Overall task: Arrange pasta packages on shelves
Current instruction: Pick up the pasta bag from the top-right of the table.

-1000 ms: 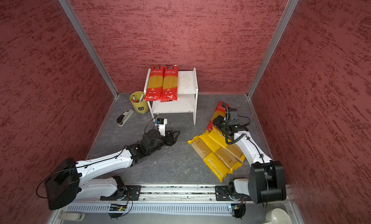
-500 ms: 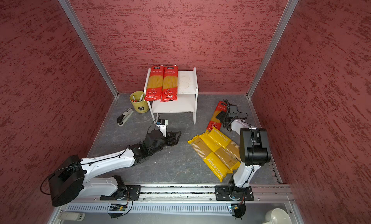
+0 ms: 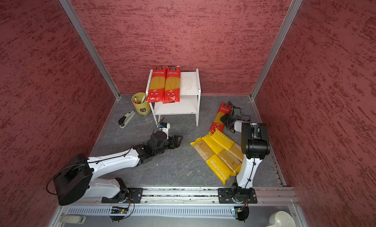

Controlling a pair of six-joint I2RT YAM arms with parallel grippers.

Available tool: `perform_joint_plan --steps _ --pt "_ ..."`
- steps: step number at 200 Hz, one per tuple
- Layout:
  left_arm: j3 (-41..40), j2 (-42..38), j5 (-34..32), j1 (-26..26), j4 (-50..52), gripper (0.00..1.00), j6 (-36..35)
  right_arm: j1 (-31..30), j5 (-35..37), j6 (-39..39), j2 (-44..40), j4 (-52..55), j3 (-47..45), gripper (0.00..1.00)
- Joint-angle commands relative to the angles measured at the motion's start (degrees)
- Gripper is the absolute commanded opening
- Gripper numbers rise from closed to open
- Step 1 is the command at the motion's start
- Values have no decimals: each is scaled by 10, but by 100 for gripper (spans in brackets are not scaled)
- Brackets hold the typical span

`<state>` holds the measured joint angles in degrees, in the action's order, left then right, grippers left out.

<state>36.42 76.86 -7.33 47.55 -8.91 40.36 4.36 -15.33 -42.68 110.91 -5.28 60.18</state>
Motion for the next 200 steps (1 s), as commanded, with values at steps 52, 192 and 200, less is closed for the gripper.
perform_joint_plan --steps 52,192,200 --pt "0 -21 48 -32 -3 78 10 7 -112 -53 -38 -137 -10 5" --pt "-18 -57 128 -104 -50 76 35 3 -182 -140 -271 -152 -110 0" --pt "-24 -58 133 -99 -70 76 44 1 -186 -139 -300 -144 -130 0"
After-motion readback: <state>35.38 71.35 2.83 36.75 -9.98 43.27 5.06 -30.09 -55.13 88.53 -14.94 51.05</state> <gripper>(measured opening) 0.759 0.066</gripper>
